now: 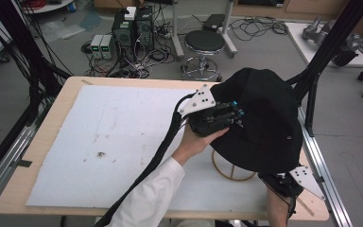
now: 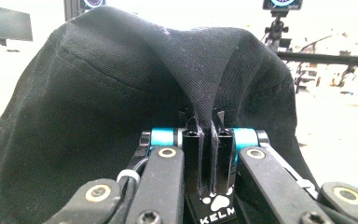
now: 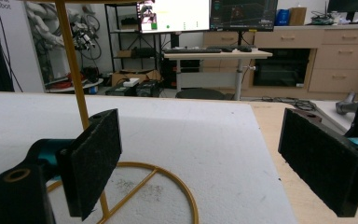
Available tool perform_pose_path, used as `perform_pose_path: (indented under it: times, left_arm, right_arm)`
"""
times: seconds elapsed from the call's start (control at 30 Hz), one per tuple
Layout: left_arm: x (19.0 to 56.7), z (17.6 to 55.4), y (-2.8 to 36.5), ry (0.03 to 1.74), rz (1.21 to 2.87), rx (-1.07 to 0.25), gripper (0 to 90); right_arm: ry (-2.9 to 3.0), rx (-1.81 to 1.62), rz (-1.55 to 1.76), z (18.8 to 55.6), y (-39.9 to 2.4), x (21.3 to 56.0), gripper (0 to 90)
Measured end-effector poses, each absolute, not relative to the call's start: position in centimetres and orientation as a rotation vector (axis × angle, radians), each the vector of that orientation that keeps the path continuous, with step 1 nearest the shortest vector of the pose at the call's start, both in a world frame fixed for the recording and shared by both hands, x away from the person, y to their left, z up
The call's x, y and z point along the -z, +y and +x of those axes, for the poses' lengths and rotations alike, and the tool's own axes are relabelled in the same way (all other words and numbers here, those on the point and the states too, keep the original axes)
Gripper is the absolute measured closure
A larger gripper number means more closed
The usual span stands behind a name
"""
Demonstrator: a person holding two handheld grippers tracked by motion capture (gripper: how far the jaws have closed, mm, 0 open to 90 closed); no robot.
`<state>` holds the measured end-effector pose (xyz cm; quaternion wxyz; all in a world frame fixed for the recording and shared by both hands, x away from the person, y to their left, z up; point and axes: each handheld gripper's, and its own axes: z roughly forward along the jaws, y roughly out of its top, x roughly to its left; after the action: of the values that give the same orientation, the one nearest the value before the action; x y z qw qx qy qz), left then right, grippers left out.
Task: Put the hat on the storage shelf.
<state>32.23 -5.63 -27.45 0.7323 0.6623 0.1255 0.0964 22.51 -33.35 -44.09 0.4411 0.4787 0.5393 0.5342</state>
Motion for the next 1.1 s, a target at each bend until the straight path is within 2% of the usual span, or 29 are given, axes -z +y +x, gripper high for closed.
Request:
perform_pose_path:
  times: [0.6, 0.93, 1.0, 1.1]
  left_arm:
    - [28.3, 32.2, -5.0, 0.308, 1.509, -0.254, 84.4]
    - [28.8, 32.7, -4.3, 0.345, 1.473, -0.226, 71.6]
    - [28.7, 32.8, -3.8, 0.367, 1.435, -0.219, 64.2]
    - [28.6, 32.9, -3.2, 0.379, 1.396, -0.221, 57.7]
  right_arm:
    - [1.33, -1.336, 1.196, 22.4, -33.3, 44.1, 12.5]
    - [1.327, -1.327, 1.197, 22.4, -33.6, 44.1, 12.5]
    - [1.326, -1.331, 1.204, 22.3, -33.6, 44.1, 12.5]
    - [1.318, -1.34, 1.205, 22.3, -33.5, 44.1, 12.6]
